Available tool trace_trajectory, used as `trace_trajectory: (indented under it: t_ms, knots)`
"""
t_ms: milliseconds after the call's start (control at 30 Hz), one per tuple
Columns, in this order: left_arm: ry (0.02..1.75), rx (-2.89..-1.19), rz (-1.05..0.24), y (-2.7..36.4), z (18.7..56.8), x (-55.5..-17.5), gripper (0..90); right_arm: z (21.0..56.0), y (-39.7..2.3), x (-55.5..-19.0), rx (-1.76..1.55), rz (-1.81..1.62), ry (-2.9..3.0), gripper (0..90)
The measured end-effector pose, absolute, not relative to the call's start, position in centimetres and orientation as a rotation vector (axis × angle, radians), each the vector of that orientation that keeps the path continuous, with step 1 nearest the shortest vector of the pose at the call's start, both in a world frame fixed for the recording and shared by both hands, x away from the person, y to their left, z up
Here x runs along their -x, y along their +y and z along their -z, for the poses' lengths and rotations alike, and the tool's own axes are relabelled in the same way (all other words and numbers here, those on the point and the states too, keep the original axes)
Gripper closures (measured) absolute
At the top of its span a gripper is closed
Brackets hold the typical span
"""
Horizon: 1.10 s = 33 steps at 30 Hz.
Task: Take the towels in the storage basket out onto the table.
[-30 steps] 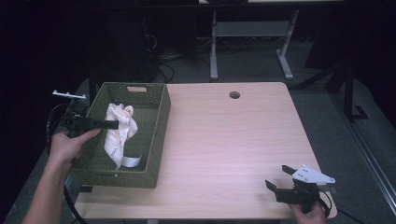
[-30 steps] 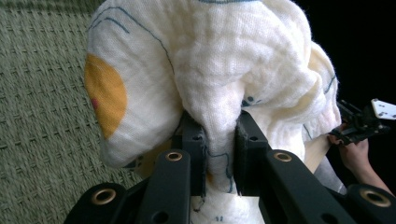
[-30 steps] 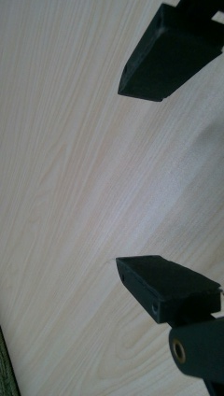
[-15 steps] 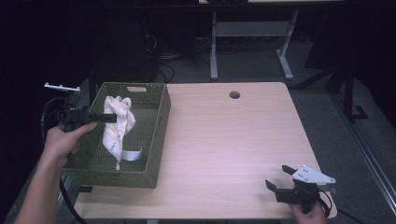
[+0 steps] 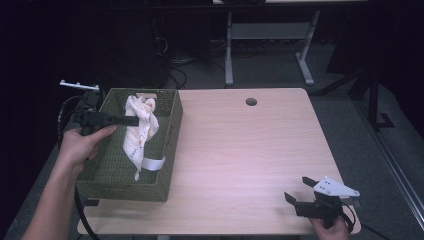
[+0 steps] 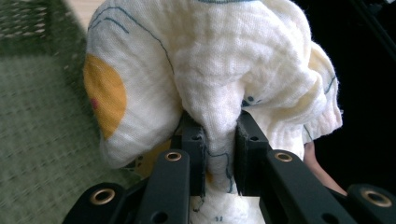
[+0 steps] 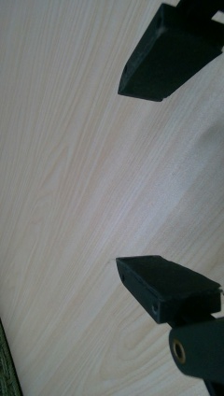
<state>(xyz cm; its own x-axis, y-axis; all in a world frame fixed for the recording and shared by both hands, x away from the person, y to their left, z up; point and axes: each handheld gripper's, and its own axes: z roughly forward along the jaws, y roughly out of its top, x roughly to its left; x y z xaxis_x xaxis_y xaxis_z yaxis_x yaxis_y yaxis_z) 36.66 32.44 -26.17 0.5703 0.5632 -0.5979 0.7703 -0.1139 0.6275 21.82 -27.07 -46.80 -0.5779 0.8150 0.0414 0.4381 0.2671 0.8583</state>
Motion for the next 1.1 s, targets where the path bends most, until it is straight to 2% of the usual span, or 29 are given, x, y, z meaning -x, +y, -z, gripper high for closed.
trace_trajectory:
  t_ms: [1100]
  knots:
    - [0.975,-1.930,0.363,19.3,28.6,-39.1,76.9,46.6,-27.2,-21.7,-1.124,-1.269,2.125,13.9]
